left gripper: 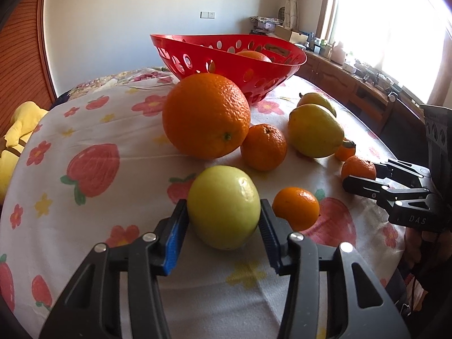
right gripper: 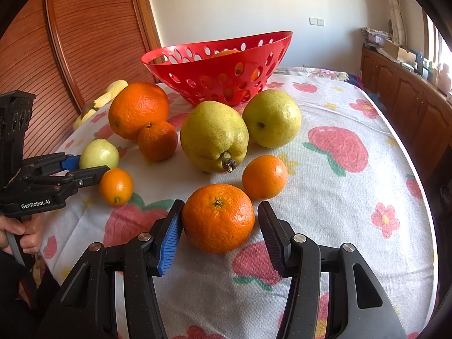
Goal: Organize fruits
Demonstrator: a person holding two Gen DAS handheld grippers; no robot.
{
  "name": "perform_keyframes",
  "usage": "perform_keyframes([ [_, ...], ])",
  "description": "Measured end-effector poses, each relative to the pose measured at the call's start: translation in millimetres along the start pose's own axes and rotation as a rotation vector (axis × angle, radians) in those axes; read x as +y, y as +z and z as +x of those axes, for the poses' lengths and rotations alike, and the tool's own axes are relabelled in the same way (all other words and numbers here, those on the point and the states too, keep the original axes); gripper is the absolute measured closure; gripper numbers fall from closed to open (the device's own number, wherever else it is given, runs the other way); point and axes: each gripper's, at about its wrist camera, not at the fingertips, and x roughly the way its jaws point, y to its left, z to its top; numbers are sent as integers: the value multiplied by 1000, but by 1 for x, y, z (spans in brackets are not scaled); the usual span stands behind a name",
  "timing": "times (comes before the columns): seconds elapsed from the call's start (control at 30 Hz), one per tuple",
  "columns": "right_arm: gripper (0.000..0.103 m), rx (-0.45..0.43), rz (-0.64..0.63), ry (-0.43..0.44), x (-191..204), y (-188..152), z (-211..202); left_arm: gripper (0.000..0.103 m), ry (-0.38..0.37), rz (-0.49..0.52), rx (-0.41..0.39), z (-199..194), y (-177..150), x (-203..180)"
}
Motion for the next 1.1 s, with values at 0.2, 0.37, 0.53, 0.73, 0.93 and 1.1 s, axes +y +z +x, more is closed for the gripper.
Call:
perform_keyframes([
  [0.2, 53, -3, -9, -1, 1, 1, -1, 56, 7, -2, -15, -5, 0, 0],
  [0.37, 55, -5, -23, -2, 5, 2, -1, 56, 6, 2, -28, -10, 0, 0],
  [0.53, 56, -7, -19, 1, 5, 2, 0, 56, 4, 11, -48, -18, 3, -4],
  [0.73, 57, -6, -22, 3, 6, 2, 0, 56, -1, 27, -79, -30, 10, -10],
  [0.93, 57, -3, -26, 3, 3, 0, -3, 56, -5, 34, -105, -40, 17, -13],
  [1.1, 57, -6, -25, 12, 1, -1, -10, 56, -7, 39, -127, -47, 24, -14],
])
